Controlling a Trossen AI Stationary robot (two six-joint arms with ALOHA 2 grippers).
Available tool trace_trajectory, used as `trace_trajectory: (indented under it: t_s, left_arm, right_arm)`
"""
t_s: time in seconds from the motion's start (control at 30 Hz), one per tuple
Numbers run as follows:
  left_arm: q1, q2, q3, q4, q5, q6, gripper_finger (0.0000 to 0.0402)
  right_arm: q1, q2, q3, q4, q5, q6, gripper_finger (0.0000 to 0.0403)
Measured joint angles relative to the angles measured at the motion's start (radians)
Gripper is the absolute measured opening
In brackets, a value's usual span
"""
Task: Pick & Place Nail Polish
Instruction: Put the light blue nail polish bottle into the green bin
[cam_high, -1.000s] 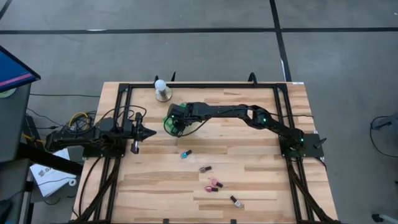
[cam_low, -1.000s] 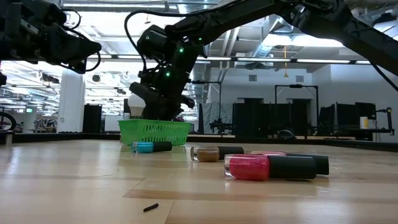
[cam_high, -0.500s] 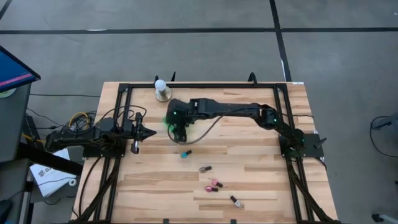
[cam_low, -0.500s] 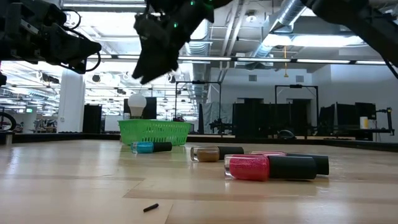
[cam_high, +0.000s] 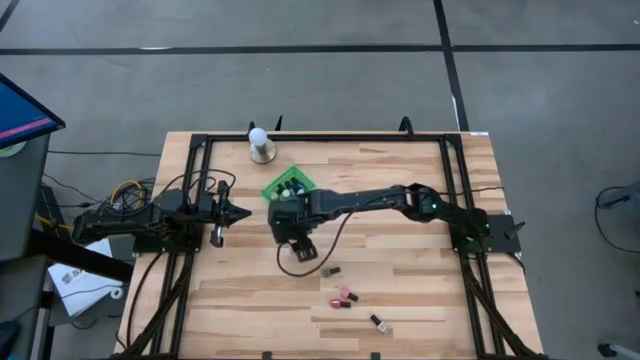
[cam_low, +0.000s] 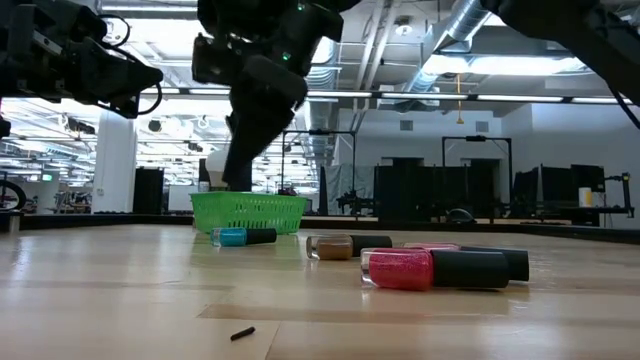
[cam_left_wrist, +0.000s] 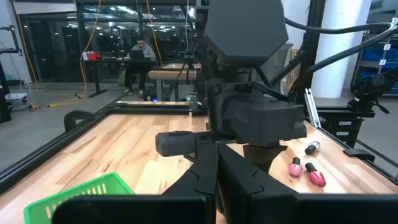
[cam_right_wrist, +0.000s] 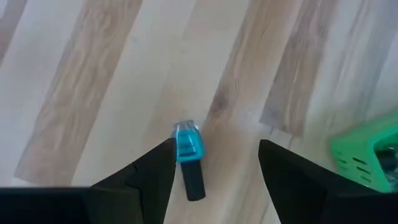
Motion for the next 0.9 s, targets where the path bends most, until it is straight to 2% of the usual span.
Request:
trace_trajectory:
  t_s: [0.27, 0.4, 0.67, 0.77, 0.9]
  left_arm:
    - [0.0, 0.0, 0.0, 0.001, 0.0, 0.0, 0.0002]
    - [0.0, 0.0, 0.0, 0.002, 0.0, 0.0, 0.0002]
    - [0.0, 0.0, 0.0, 0.002, 0.0, 0.0, 0.0002]
    - [0.0, 0.0, 0.0, 0.003, 0.0, 0.0, 0.0002]
    - [0.0, 0.0, 0.0, 0.003, 0.0, 0.0, 0.0002]
  right_arm:
    - [0.012, 0.0, -0.067, -0.014, 0.001, -0.001, 0.0217]
    - [0.025, -0.001, -0.151, 0.042, 0.002, 0.004, 0.0216]
    - [0.037, -0.014, -0.284, 0.172, 0.079, 0.067, 0.0212]
    - [0.037, -0.012, -0.299, 0.174, 0.08, 0.089, 0.0185]
    - [0.039, -0.01, -0.306, 0.173, 0.076, 0.09, 0.0107]
